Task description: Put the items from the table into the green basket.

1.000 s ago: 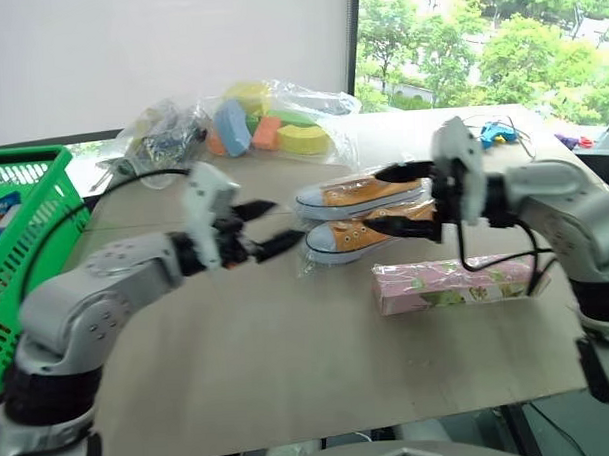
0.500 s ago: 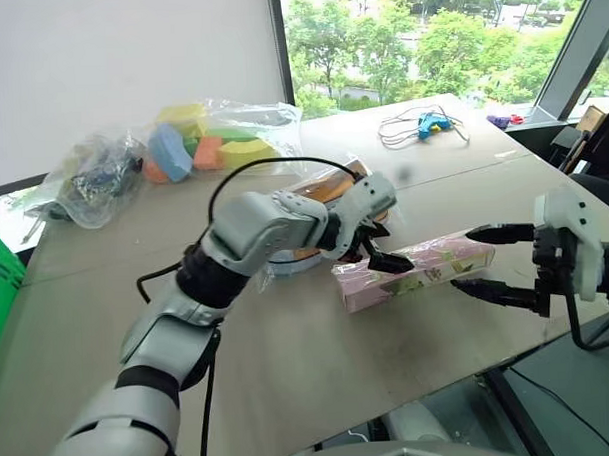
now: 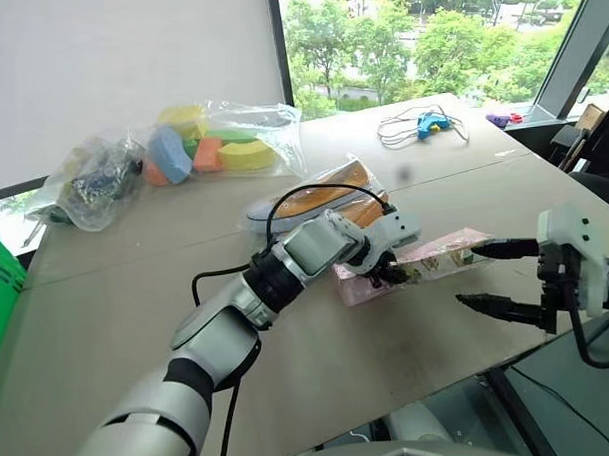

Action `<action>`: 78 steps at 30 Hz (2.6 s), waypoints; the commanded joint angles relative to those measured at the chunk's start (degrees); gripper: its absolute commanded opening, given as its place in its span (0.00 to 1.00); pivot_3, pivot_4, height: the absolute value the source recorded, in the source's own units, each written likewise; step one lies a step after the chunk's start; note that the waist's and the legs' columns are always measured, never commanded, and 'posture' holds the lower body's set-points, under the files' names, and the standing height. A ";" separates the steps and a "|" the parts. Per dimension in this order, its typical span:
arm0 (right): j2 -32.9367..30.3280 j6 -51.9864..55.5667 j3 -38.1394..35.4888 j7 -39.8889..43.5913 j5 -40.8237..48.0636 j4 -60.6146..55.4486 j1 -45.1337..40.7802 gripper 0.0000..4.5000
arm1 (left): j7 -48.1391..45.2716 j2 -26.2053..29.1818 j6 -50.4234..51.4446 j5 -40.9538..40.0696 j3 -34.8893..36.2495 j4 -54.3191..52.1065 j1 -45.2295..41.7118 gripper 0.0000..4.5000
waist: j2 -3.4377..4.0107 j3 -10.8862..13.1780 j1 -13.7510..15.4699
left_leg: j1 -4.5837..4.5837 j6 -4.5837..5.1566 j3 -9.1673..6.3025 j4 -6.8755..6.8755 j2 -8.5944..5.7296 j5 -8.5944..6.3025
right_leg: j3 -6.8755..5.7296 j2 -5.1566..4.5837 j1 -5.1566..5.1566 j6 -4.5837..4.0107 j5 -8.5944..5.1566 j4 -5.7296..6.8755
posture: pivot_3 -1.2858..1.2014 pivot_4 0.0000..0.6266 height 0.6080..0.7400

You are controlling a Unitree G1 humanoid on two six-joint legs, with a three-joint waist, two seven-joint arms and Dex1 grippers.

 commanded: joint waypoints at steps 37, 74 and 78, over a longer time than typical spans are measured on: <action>-1.50 -0.11 4.64 2.52 2.90 0.45 -10.19 1.00 | 4.21 7.92 11.47 -17.14 22.63 -23.08 8.33 0.99 | -0.08 0.36 7.76 | -0.56 0.40 -1.07 0.41 -0.94 -0.14 | -0.84 -1.08 -0.11 0.36 -0.15 -0.06 | 0.44 0.00 1.00; 1.92 -5.13 8.43 -5.52 6.67 0.43 -13.25 1.00 | -1.22 -0.55 -4.45 4.22 26.67 -13.34 13.93 0.08 | 0.11 0.26 -1.08 | 0.65 0.59 0.02 0.03 -0.47 -0.27 | 0.49 -0.30 0.73 0.64 -0.22 -0.10 | 0.46 0.00 1.00; 7.26 -5.12 16.40 -5.74 6.85 2.22 -22.74 1.00 | 2.47 0.63 8.58 -4.78 44.03 -26.39 15.87 0.08 | 0.01 0.35 -1.11 | -0.08 0.63 0.03 0.05 -0.10 -0.30 | 0.75 -0.16 -0.05 0.80 -0.13 0.01 | 0.49 0.00 1.00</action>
